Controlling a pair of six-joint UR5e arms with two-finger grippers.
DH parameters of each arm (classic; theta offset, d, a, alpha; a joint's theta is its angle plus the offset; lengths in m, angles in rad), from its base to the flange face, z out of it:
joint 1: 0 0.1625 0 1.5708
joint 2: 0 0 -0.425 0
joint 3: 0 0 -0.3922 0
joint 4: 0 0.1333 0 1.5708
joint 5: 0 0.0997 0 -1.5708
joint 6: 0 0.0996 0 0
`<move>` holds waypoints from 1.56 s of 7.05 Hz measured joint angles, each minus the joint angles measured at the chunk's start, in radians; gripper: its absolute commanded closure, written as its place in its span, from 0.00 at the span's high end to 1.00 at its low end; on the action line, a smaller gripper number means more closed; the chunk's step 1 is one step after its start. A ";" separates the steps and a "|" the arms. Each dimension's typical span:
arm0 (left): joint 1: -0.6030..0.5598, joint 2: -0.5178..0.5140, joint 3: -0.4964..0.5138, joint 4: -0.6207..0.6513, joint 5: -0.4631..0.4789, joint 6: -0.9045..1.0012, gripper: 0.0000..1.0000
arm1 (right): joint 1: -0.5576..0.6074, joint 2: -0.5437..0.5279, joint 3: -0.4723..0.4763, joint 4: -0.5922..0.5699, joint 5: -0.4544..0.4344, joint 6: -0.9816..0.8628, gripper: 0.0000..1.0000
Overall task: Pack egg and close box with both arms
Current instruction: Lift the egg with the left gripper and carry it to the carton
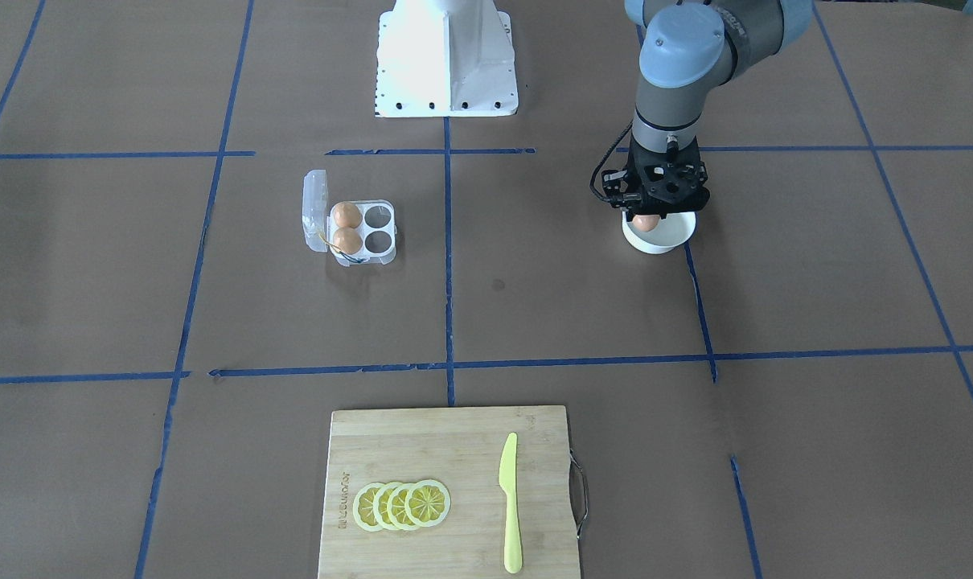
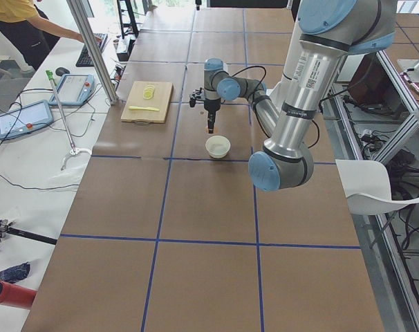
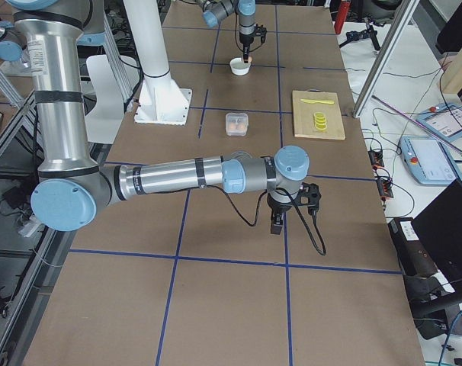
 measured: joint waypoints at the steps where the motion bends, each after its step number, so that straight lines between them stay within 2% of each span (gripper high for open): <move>1: -0.001 -0.039 0.003 0.002 -0.003 -0.002 0.00 | 0.000 0.000 0.001 0.000 0.001 0.000 1.00; 5: 0.040 -0.195 0.071 -0.037 -0.027 -0.028 0.00 | 0.000 0.000 0.003 0.000 0.016 0.000 1.00; 11: 0.135 -0.399 0.354 -0.421 -0.026 -0.155 0.00 | 0.000 0.002 0.008 0.002 0.027 0.000 1.00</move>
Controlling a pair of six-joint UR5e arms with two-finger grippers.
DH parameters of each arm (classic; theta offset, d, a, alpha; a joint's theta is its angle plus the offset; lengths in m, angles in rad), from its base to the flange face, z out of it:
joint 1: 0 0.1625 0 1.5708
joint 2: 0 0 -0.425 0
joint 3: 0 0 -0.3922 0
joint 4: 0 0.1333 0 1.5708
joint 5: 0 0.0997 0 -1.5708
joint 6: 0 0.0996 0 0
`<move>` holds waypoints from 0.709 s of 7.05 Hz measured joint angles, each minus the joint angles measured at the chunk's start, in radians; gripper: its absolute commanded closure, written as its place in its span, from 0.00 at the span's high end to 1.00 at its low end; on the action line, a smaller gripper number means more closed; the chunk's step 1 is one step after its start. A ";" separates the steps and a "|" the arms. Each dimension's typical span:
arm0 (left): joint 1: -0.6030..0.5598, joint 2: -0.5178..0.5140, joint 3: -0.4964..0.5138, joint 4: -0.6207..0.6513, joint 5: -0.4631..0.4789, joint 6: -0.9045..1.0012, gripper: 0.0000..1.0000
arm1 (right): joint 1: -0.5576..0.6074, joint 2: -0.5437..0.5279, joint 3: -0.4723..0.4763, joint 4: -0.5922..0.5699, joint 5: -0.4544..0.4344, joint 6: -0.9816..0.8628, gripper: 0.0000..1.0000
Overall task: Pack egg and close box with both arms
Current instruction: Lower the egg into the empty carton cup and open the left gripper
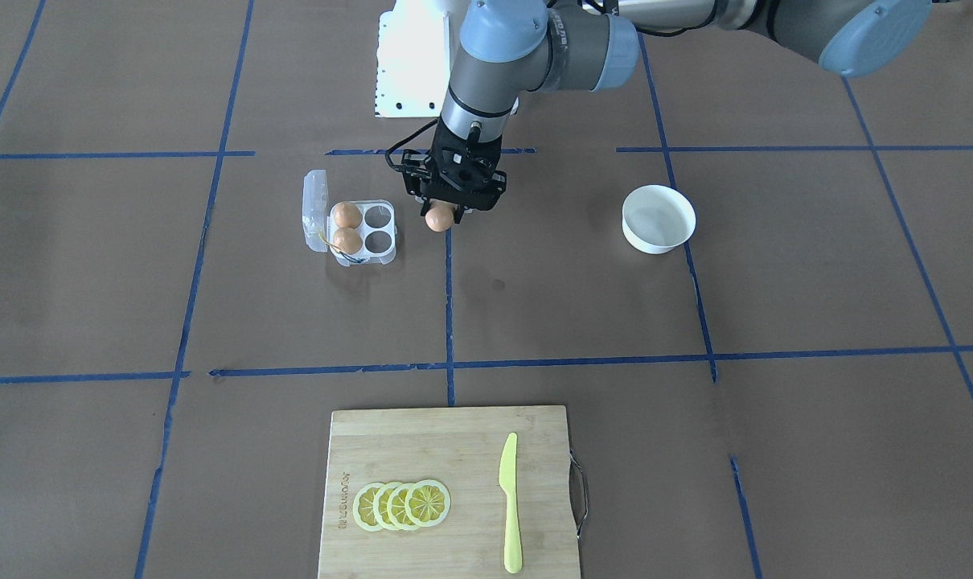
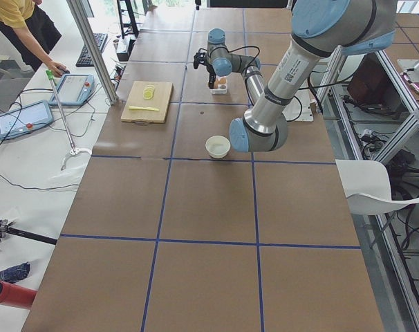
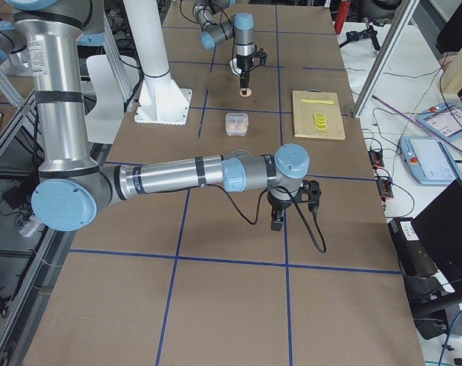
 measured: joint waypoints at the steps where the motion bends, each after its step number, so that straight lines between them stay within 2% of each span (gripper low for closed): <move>1: 0.020 -0.024 0.049 -0.066 0.002 -0.013 0.00 | 0.000 -0.001 0.001 0.000 0.000 0.000 1.00; 2: 0.042 -0.045 0.083 -0.098 0.003 -0.024 0.00 | 0.000 -0.001 0.001 -0.001 0.000 0.000 1.00; 3: 0.056 -0.066 0.111 -0.115 0.005 -0.030 0.08 | 0.000 -0.001 0.001 -0.001 0.000 0.000 1.00; 4: 0.064 -0.084 0.138 -0.132 0.006 -0.031 0.10 | 0.000 -0.002 0.001 -0.001 0.000 0.000 1.00; 5: 0.068 -0.094 0.160 -0.151 0.006 -0.032 0.22 | 0.000 -0.002 0.000 -0.001 0.000 0.000 1.00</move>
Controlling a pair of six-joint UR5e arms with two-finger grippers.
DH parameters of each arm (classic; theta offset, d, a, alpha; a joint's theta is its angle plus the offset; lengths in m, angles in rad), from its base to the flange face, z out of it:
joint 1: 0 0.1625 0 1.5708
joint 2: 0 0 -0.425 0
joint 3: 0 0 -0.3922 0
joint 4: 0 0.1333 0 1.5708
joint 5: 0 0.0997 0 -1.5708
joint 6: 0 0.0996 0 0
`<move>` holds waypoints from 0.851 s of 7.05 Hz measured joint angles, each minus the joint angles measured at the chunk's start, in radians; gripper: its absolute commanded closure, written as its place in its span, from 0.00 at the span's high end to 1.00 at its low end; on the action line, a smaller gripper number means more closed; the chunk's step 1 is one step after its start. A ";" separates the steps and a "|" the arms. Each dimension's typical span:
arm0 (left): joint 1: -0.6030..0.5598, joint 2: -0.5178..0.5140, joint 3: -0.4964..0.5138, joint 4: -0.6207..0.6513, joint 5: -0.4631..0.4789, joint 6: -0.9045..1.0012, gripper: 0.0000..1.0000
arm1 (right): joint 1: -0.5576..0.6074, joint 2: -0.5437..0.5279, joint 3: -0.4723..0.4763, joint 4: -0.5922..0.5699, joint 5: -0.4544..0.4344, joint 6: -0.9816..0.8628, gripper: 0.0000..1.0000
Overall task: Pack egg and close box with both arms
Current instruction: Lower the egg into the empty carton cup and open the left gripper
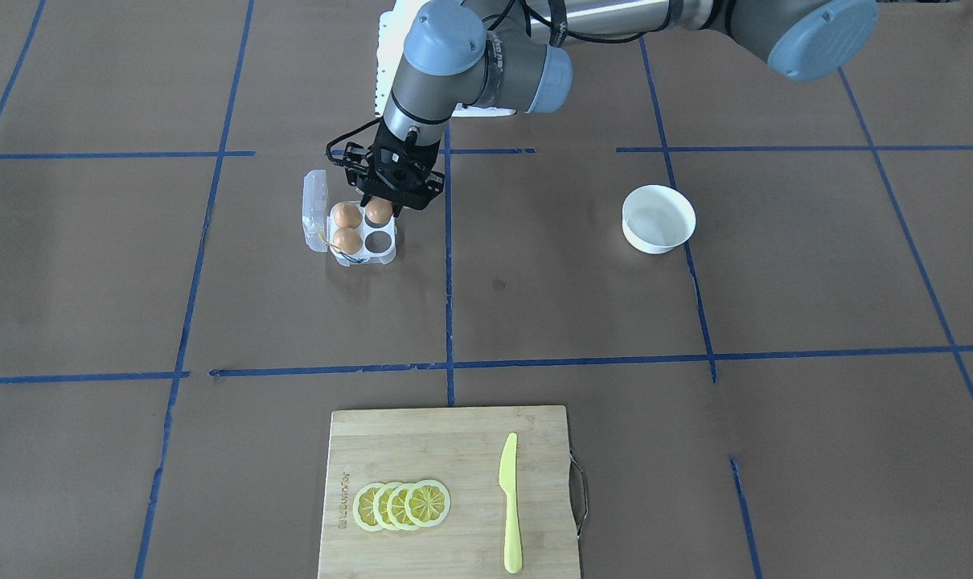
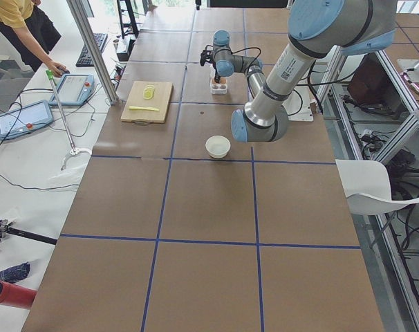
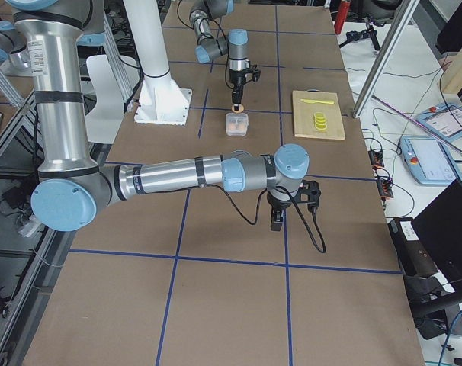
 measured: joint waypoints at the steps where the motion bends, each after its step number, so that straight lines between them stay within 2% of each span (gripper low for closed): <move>1: 0.001 -0.004 0.012 -0.012 0.000 0.000 0.49 | 0.000 0.000 0.000 0.000 0.000 0.000 1.00; 3: 0.003 -0.005 0.021 -0.018 0.001 0.000 0.89 | 0.000 0.000 0.000 0.000 0.000 0.000 1.00; 4: 0.004 -0.005 0.023 -0.020 0.002 0.001 0.99 | 0.000 0.000 0.000 -0.001 0.000 0.000 1.00; 6: 0.009 -0.006 0.025 -0.024 0.021 0.001 0.99 | 0.000 0.000 0.000 0.000 0.000 0.000 1.00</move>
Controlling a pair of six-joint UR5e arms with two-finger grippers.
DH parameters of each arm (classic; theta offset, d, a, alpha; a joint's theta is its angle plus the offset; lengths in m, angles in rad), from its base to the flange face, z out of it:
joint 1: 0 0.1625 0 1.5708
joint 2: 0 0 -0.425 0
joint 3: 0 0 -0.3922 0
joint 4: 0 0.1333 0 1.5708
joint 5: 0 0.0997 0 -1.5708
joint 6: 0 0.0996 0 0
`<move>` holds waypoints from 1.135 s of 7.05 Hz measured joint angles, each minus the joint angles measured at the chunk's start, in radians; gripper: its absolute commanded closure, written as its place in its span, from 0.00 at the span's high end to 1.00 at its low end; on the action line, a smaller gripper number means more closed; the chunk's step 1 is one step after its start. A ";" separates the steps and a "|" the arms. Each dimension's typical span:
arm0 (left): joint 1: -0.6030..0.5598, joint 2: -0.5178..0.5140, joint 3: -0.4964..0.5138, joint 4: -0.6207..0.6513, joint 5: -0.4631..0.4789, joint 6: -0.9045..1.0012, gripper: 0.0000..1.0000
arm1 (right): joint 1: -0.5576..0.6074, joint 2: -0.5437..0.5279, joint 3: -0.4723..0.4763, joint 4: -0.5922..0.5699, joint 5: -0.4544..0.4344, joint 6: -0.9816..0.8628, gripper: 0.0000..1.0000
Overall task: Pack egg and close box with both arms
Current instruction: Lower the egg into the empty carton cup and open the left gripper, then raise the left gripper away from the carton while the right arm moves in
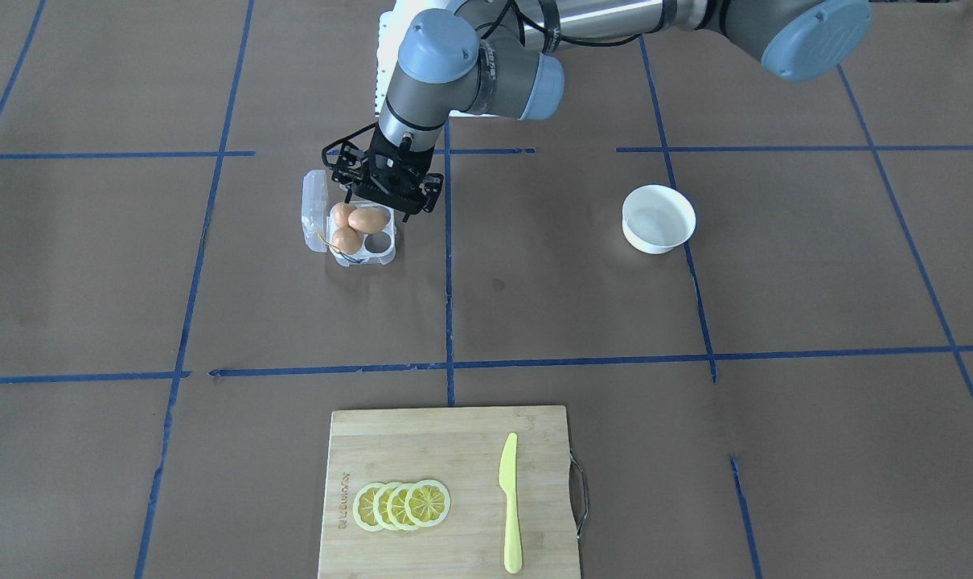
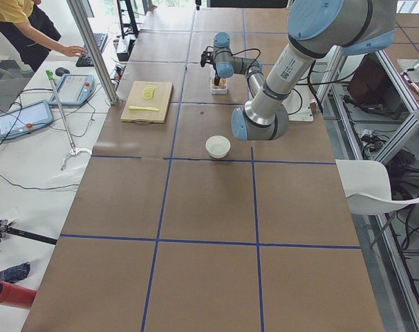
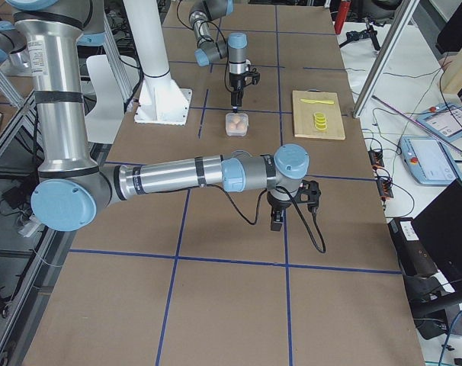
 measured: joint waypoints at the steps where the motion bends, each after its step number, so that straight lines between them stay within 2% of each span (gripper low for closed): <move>1: 0.001 0.000 0.000 -0.002 0.005 0.000 0.99 | 0.000 0.000 0.000 0.000 0.000 0.000 1.00; 4: -0.014 0.004 -0.015 -0.001 0.007 0.004 0.99 | 0.001 -0.002 0.000 0.000 0.012 -0.002 1.00; 6: -0.086 0.044 -0.085 0.006 -0.003 0.010 0.99 | -0.021 -0.007 0.011 0.039 0.025 -0.001 1.00; 8: -0.194 0.148 -0.193 0.012 -0.078 0.065 0.99 | -0.130 -0.045 0.026 0.268 0.043 0.089 1.00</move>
